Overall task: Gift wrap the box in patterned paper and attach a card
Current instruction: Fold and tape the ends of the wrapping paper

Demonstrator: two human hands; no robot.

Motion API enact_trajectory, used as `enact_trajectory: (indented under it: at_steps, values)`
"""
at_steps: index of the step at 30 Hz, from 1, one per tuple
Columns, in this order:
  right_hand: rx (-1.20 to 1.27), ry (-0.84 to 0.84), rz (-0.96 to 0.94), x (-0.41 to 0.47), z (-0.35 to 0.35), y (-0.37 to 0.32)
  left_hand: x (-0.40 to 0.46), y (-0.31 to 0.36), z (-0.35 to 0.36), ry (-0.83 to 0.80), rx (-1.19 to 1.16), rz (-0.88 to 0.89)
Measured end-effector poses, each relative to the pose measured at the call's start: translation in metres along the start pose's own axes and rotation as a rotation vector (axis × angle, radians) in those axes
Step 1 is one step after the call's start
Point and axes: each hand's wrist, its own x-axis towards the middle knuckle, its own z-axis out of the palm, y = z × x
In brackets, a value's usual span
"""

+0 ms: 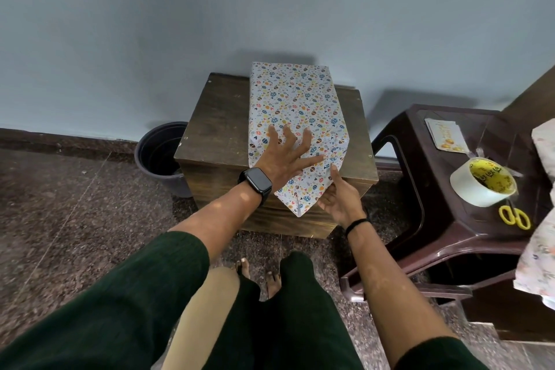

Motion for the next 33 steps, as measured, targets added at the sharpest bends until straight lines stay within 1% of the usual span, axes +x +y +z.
enact_trajectory:
  at_steps: [2,3,6,8,11,12,14,15,18,20,23,26,29,33]
  values:
    - [-0.023,0.066,-0.034,0.002,0.004,-0.001,0.000,0.000,-0.001,-0.013,-0.002,0.008]
    - [-0.070,0.128,-0.085,0.005,0.005,0.001,0.000,0.000,-0.002,-0.018,-0.003,0.011]
    - [-0.467,0.343,-0.354,0.009,0.010,0.008,0.000,0.000,0.000,-0.033,-0.031,0.012]
    - [-0.550,0.385,-0.459,0.006,0.013,0.011,0.001,-0.001,-0.003,-0.053,-0.051,0.002]
    - [-0.560,0.358,-0.489,0.008,0.009,0.014,0.001,-0.001,-0.008,-0.127,-0.061,0.035]
    - [-0.558,0.311,-0.479,0.006,0.007,0.016,0.000,-0.001,-0.010,-0.145,-0.068,0.043]
    - [-0.503,0.195,-0.401,0.004,0.003,0.026,0.000,-0.003,-0.012,-0.124,-0.065,0.029]
    - [-0.456,0.136,-0.354,0.002,0.002,0.031,0.000,-0.003,-0.013,-0.109,-0.059,0.022]
    - [-0.283,-0.044,-0.178,-0.004,0.000,0.035,0.000,-0.002,-0.012,-0.141,-0.065,0.035]
    - [-0.203,-0.117,-0.107,-0.005,-0.001,0.029,0.000,-0.002,-0.013,-0.144,-0.065,0.035]
    - [-0.039,-0.097,-0.108,-0.006,-0.002,0.021,0.000,-0.002,-0.013,-0.122,-0.057,0.025]
    - [-0.081,-0.100,-0.076,-0.008,0.004,0.029,0.000,0.000,-0.009,-0.117,-0.048,0.035]
    - [-0.088,-0.064,-0.059,-0.013,0.008,0.042,0.000,0.000,-0.003,-0.031,-0.023,0.008]
    - [-0.088,-0.085,-0.074,-0.022,0.008,0.039,0.000,0.000,-0.002,0.000,-0.023,-0.005]
